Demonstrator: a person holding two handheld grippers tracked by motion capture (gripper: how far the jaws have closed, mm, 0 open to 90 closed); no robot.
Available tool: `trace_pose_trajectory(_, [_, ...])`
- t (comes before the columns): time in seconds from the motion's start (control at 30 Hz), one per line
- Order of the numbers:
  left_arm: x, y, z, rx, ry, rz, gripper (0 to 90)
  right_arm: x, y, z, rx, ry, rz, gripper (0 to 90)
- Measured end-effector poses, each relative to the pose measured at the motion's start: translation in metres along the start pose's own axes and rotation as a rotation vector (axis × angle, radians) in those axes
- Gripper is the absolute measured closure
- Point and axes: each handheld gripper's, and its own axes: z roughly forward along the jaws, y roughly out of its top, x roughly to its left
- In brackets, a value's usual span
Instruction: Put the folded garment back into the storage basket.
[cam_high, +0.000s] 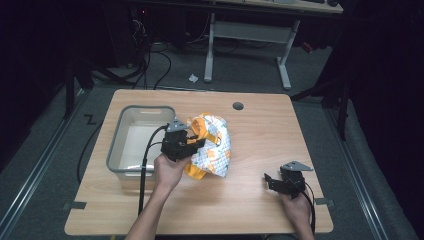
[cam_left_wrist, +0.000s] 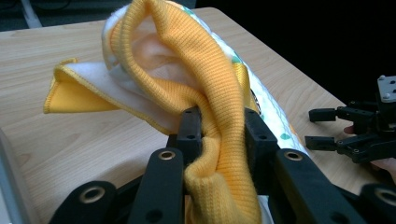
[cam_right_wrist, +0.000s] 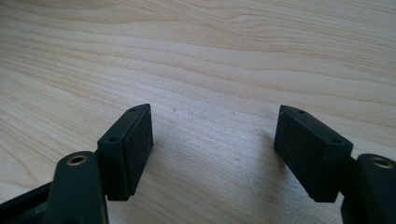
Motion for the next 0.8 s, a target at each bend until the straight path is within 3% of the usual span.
trace_pose_trajectory(0.33, [0.009,0.003,-0.017,-0.014,0.007,0.006,72.6,0.000,0.000,0.000,0.000,0.000,0.000,28.5])
trace_pose_trajectory(0.8, [0.026,0.004,-0.045,-0.043,0.048,-0.010,72.6,0.000,0.000,0.000,0.000,0.000,0.000,28.5])
